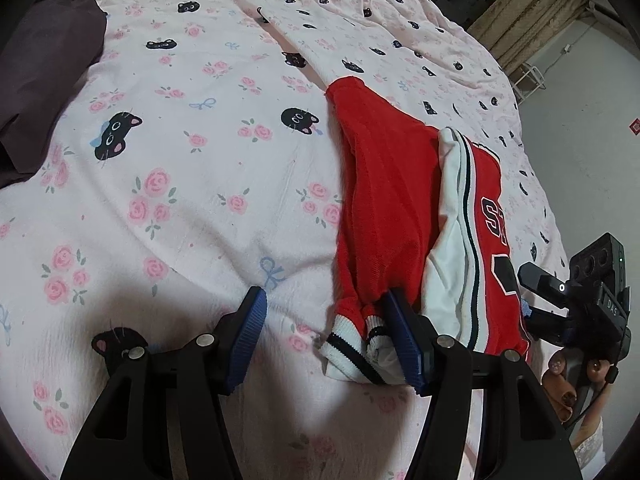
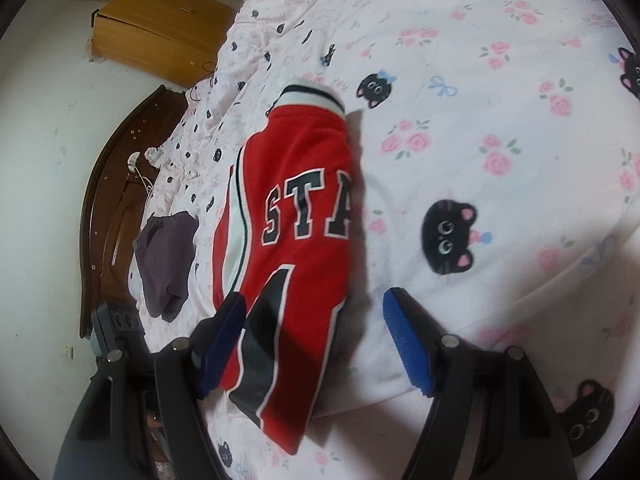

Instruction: Fold clothes

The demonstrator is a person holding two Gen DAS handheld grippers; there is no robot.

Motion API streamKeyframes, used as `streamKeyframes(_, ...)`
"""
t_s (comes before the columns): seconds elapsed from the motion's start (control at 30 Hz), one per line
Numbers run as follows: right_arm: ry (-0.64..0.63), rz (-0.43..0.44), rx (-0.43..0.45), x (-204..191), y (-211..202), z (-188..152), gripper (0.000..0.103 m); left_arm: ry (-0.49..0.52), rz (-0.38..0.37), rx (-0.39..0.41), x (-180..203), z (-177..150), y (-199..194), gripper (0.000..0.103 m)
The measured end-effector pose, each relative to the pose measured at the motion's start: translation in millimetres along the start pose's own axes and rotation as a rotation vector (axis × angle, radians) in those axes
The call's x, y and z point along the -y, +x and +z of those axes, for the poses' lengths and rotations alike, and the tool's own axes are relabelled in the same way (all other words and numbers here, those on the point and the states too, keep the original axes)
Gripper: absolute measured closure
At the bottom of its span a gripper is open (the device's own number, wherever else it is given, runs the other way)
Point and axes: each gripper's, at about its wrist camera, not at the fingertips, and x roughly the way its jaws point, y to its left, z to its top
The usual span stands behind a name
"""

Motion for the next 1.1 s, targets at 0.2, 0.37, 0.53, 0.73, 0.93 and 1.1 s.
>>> streamKeyframes(0.2, -0.001, 0.035, -0.047, -19.0, 16.8, -13.8, 0.029, -0.010, -0.022, -0.008, -3.0, 0.8, -0.1, 0.046)
streamKeyframes(0.37, 0.070, 0.110, -0.059, -26.4, 31.1, -24.1, 0.030, -0.023, -0.039, -0.007, -5.5, 0.7, -1.0, 0.046)
streamKeyframes(0.53, 0.245, 0.220, -0.084, -18.0, 41.8, -34.7, 0.064, -0.089, -0.100, -0.007, -16.5, 2.5, -4.3, 0.047)
streamKeyframes(0.73, 0.242, 0.202, -0.073, -29.1, 44.1, -32.2, 0.083, -0.243, -0.230, 0.002, -38.4, 5.1, -15.1, 0.047)
streamKeyframes(0.93, 0.261, 0.230, -0.059, -47.3, 31.3, -13.1, 0.087, -0.550, -0.478, -0.075, -66.6, -0.5, -29.3, 0.032)
streamKeyframes(1.1, 0.286, 0.258, -0.039, -59.5, 25.2, 3.0, 0.087, -0.766, -0.688, -0.141, -64.8, -14.3, -24.5, 0.022)
